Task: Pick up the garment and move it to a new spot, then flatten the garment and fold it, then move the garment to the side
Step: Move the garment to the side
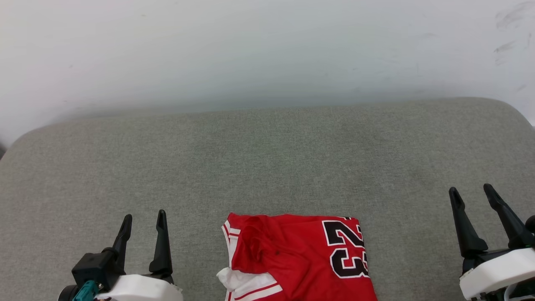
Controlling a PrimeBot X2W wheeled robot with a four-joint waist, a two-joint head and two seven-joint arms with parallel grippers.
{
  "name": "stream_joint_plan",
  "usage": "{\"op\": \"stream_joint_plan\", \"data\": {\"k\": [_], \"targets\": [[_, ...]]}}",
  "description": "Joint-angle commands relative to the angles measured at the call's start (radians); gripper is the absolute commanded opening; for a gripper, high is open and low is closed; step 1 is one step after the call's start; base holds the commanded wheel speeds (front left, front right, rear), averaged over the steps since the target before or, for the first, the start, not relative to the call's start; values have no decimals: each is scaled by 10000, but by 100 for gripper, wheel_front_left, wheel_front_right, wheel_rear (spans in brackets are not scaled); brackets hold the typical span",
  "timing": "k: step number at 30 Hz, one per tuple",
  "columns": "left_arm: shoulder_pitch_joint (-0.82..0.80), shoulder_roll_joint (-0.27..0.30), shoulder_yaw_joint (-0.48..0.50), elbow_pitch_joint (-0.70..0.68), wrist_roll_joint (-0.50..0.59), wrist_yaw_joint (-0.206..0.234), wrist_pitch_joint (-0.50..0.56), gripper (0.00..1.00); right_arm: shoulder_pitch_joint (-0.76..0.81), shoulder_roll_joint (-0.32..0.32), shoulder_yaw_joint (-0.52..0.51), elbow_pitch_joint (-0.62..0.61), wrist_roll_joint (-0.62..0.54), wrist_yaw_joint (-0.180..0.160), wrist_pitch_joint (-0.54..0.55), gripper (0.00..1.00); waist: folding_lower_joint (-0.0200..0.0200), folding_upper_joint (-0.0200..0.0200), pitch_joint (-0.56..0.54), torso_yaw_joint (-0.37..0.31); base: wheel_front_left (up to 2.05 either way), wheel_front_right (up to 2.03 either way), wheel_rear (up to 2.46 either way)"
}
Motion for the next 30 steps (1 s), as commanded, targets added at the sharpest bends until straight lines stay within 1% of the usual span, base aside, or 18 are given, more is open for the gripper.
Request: {"op": "stream_joint_plan", "data": {"k": [1,5,6,8,10,14,16,17,19,20,22,26,30], "targets": [[-104,-29,50,12,-32,-14,-47,100,54,16,-48,-57,42,-1,-25,100,0,-1,1,17,0,0,0],[-146,-48,94,30,17,-50,-55,100,149,28,-354,152,494,-2,444,100,0,-1,34,80,0,0,0],[-169,-62,120,22,18,-52,-62,100,164,35,-453,296,814,-2,741,100,0,-1,59,95,0,0,0],[-229,-91,185,-9,61,-52,-72,100,130,-183,-899,674,1359,-2,1513,100,0,-1,142,158,0,0,0],[-364,-146,242,-52,121,-70,-88,100,-107,-403,-1359,1087,1984,-1,2382,100,0,-1,308,279,0,0,0],[-609,-230,405,-118,243,-133,-107,100,-556,-920,-2068,2029,2999,-1,4651,100,0,-1,686,602,0,0,0],[-691,-322,467,-143,338,-191,-117,100,-723,-927,-2391,2446,3623,-1,5992,100,0,-1,860,796,0,0,0],[-753,-402,515,-160,362,-208,-119,100,-800,-970,-2453,2570,3745,-1,6628,100,0,-1,958,885,0,0,0],[-880,-533,591,-219,489,-282,-123,100,-1067,-574,-2648,2786,4369,-1,7901,100,0,-1,1113,1093,0,0,0],[-909,-647,676,-239,607,-358,-123,100,-1167,-292,-2736,2854,4542,-1,8953,100,0,-1,1268,1294,0,0,0],[-1072,-813,696,-276,703,-473,-124,100,-1346,219,-2767,2809,4810,-1,9728,100,0,-1,1509,1481,0,0,0],[-1222,-1061,742,-141,909,-672,-126,100,-1594,1033,-2679,2791,5284,-1,10546,100,0,-1,1827,1797,0,0,0],[-1428,-1250,785,-31,1085,-881,-127,100,-1829,1392,-2600,3324,6051,-2,10932,100,0,-1,2033,2025,0,0,0]]}}
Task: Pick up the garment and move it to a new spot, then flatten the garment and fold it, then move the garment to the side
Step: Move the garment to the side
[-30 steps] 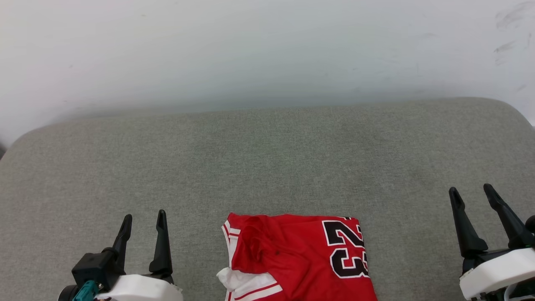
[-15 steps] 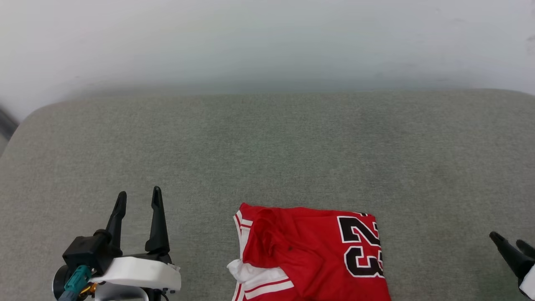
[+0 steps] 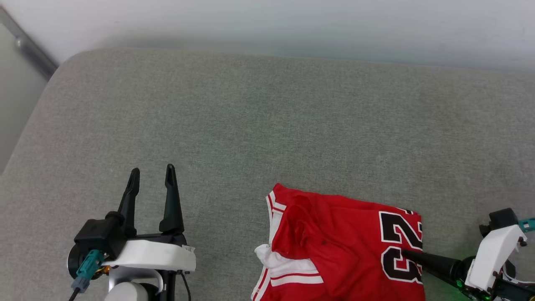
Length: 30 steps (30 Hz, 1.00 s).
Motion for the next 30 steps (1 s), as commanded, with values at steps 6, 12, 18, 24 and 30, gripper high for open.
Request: {"op": "stream_joint_plan", "data": {"k": [6,12,18,24,30], "targets": [[-170,-186,118,198,180,-197,-59,100,-164,151,312,920,590,-10,90,38,-1,0,128,247,0,0,0],[-10,-233,124,497,288,-354,-59,100,-330,123,722,835,911,-4,-256,0,-1,0,-285,50,0,0,0],[132,-115,131,604,314,-468,-58,100,-479,-718,1828,-267,-227,-4,-1149,0,-1,0,-767,-511,0,0,0],[336,-47,293,465,283,-318,-47,100,-790,-2431,3768,-1146,-2241,-4,-2222,0,-1,0,-969,-1682,0,0,0],[115,89,294,30,419,-254,-2,100,-1808,-4078,4890,-979,-3711,-4,-2999,0,-1,0,-557,-3819,0,0,0]]}}
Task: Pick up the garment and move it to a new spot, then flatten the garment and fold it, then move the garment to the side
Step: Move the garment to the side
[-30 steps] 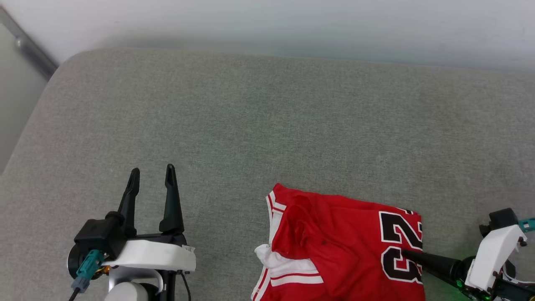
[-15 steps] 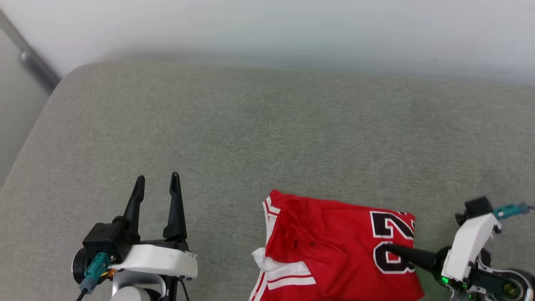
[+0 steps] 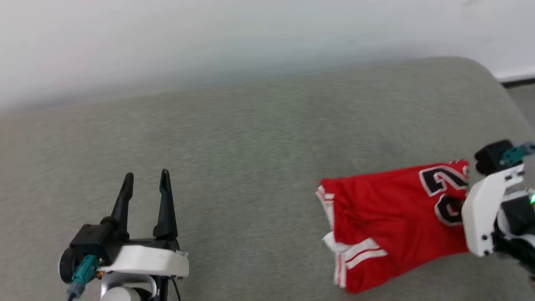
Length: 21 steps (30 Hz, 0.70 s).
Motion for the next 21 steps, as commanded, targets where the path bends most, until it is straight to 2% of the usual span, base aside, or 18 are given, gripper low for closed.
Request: {"op": "stream_joint_plan", "data": {"k": [1,4,8,17,21], "targets": [[-242,79,-41,-60,60,-3,18,100,-221,-106,-12,53,-91,-4,-180,0,-1,-1,383,-1011,0,0,0],[-486,209,-43,-310,182,17,151,100,-771,-433,66,293,-296,-4,-646,0,-1,-1,953,-1759,0,0,0],[-1238,405,-218,-635,465,-78,431,100,-1435,-745,-177,1055,-352,-6,-1495,0,-1,-1,1952,-2283,0,0,0],[-3526,895,-658,-1339,1218,-439,1290,100,-3301,-944,-1212,3330,-826,-6,-4165,0,-1,-1,4479,-2449,0,0,0],[-4193,1140,-740,-1572,1474,-577,1635,100,-4005,-837,-1869,4397,-1002,-7,-5112,0,-1,-1,5206,-2376,0,0,0]]}}
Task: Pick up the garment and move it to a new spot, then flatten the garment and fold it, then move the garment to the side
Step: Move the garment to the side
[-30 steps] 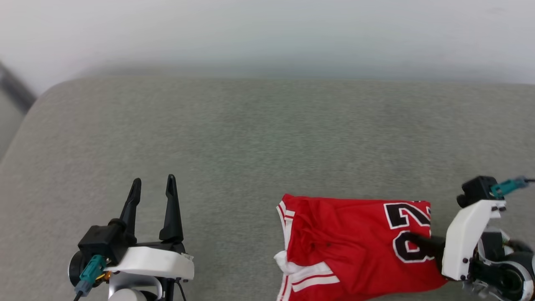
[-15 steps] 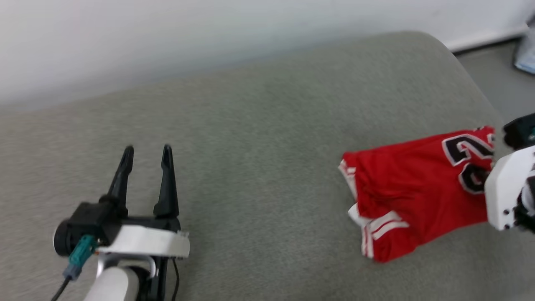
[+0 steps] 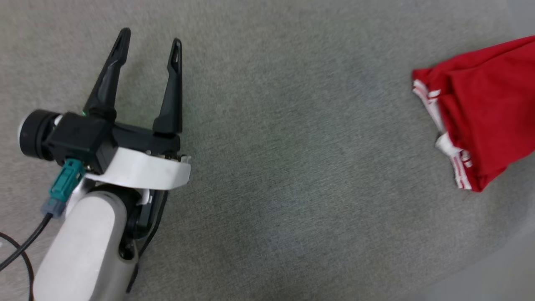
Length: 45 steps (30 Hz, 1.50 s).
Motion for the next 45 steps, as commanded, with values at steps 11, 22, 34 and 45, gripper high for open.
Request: {"op": "stream_joint_plan", "data": {"k": [11,22,34,45], "targets": [[-248,242,-43,-95,121,22,158,100,-967,614,-1368,3423,-1053,-9,-2258,100,-2,0,1187,279,0,0,0],[1576,-326,-44,988,-619,293,-794,100,660,1120,-1369,2421,-1677,-8,-3626,100,-2,0,-1528,730,0,0,0],[3113,-776,200,1812,-1330,501,-1331,100,3530,2351,-222,-736,-1336,-8,-3508,100,-2,0,-3391,1972,0,0,0],[3870,-833,531,2427,-1685,527,-1518,100,5473,3565,14,-3963,-1883,-8,-3629,100,-2,0,-4367,3240,0,0,0]]}}
